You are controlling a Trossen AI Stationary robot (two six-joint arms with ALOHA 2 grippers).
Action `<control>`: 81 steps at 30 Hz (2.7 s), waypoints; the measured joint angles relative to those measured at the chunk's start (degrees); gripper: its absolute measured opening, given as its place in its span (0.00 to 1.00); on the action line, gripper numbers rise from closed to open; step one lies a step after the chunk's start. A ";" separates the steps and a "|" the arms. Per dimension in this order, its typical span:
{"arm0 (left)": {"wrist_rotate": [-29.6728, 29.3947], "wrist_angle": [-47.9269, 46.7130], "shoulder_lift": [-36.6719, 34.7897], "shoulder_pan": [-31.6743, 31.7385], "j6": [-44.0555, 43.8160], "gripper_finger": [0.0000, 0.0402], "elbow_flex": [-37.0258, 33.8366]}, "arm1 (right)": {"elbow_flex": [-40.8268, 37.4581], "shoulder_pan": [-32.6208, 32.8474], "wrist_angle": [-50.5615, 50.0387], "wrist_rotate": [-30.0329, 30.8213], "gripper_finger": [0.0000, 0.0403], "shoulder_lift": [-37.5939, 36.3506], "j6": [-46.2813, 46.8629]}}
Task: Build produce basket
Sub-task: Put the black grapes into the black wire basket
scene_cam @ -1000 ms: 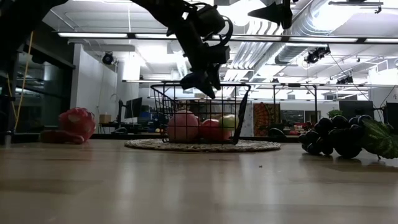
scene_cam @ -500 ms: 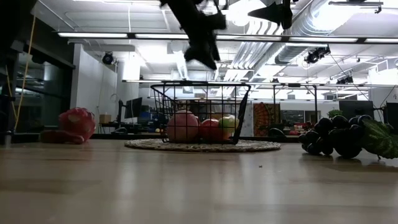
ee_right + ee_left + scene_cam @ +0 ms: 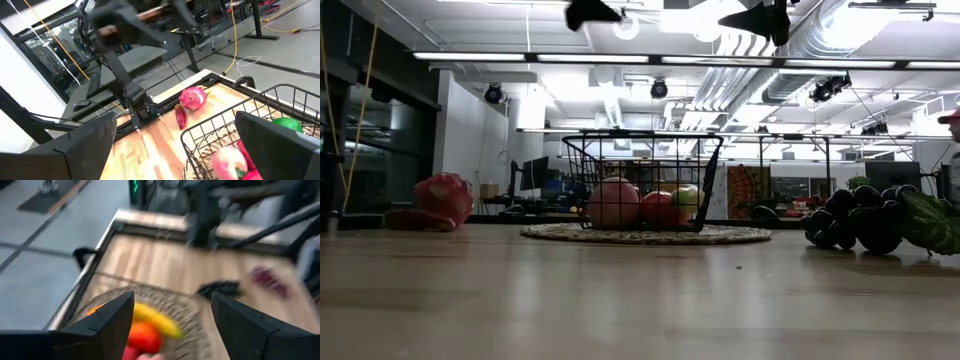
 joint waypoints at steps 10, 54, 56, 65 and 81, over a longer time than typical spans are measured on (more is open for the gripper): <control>-8.28 32.33 -25.26 -11.51 -16.23 0.63 -33.96 | 0.00 0.00 0.04 -0.11 0.98 0.00 -2.64; -29.94 36.06 -34.08 -19.96 -16.38 0.63 -44.70 | 2.45 14.41 -50.71 -10.96 0.98 30.73 57.85; -29.94 35.79 -34.08 -19.96 -16.38 0.63 -44.70 | 2.45 14.21 -50.49 -10.95 0.98 32.93 57.85; -29.94 35.79 -34.08 -19.96 -16.38 0.63 -44.70 | 2.73 14.23 -50.12 -9.19 0.98 38.46 60.36; -31.23 33.97 -34.08 -19.96 -16.65 0.63 -44.70 | 2.80 14.32 -49.17 -6.59 0.62 38.82 60.15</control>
